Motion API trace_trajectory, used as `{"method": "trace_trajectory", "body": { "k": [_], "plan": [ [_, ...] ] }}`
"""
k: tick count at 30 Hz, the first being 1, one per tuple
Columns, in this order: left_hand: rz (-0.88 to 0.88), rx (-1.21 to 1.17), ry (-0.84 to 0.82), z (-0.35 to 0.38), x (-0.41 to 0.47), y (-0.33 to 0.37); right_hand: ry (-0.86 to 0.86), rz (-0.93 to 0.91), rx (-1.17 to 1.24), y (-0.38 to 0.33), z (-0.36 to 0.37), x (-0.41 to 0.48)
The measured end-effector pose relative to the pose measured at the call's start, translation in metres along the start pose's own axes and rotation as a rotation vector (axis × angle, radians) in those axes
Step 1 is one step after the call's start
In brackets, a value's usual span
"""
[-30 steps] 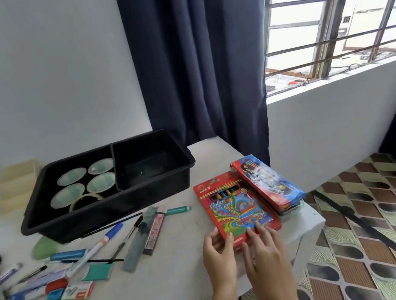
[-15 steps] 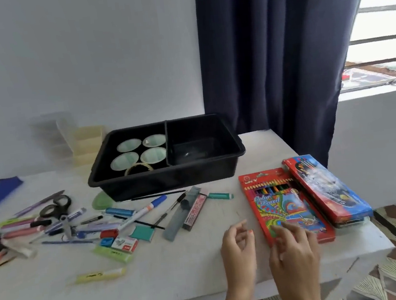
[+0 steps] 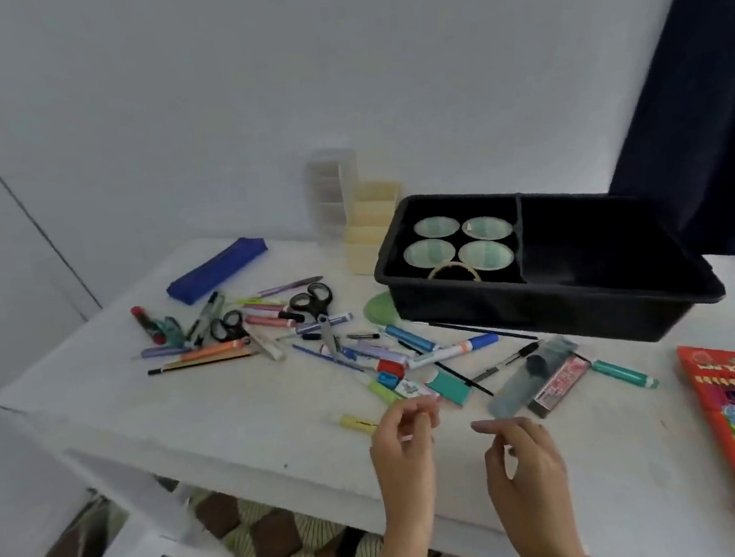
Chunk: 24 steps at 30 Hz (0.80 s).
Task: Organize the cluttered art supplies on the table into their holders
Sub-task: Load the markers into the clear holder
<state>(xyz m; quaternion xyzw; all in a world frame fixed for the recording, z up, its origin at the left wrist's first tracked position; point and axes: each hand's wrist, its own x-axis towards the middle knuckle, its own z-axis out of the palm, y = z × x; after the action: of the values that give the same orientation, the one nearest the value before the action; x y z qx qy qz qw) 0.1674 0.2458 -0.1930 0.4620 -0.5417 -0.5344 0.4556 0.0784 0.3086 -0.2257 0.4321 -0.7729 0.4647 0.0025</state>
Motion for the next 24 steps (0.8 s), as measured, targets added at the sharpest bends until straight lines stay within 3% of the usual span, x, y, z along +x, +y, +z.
{"method": "trace_trajectory", "body": {
  "k": [5, 10, 14, 18, 24],
  "plan": [
    [-0.035, -0.013, 0.073, -0.054, 0.034, -0.007, -0.069, -0.008, 0.053, -0.035, 0.047, 0.007],
    [-0.051, 0.001, 0.032, -0.097, 0.083, -0.004, -0.124, 0.077, 0.020, -0.076, 0.091, 0.032],
    [-0.060, 0.001, -0.030, -0.124, 0.125, 0.002, -0.063, -0.038, -0.267, -0.090, 0.124, 0.064],
    [-0.076, 0.011, -0.119, -0.145, 0.155, 0.000, -0.251, 0.010, -0.660, -0.097, 0.130, 0.093],
    [-0.073, 0.028, -0.200, -0.152, 0.180, -0.006, -0.341, 0.087, -0.768, -0.097, 0.135, 0.101]
  ]
}}
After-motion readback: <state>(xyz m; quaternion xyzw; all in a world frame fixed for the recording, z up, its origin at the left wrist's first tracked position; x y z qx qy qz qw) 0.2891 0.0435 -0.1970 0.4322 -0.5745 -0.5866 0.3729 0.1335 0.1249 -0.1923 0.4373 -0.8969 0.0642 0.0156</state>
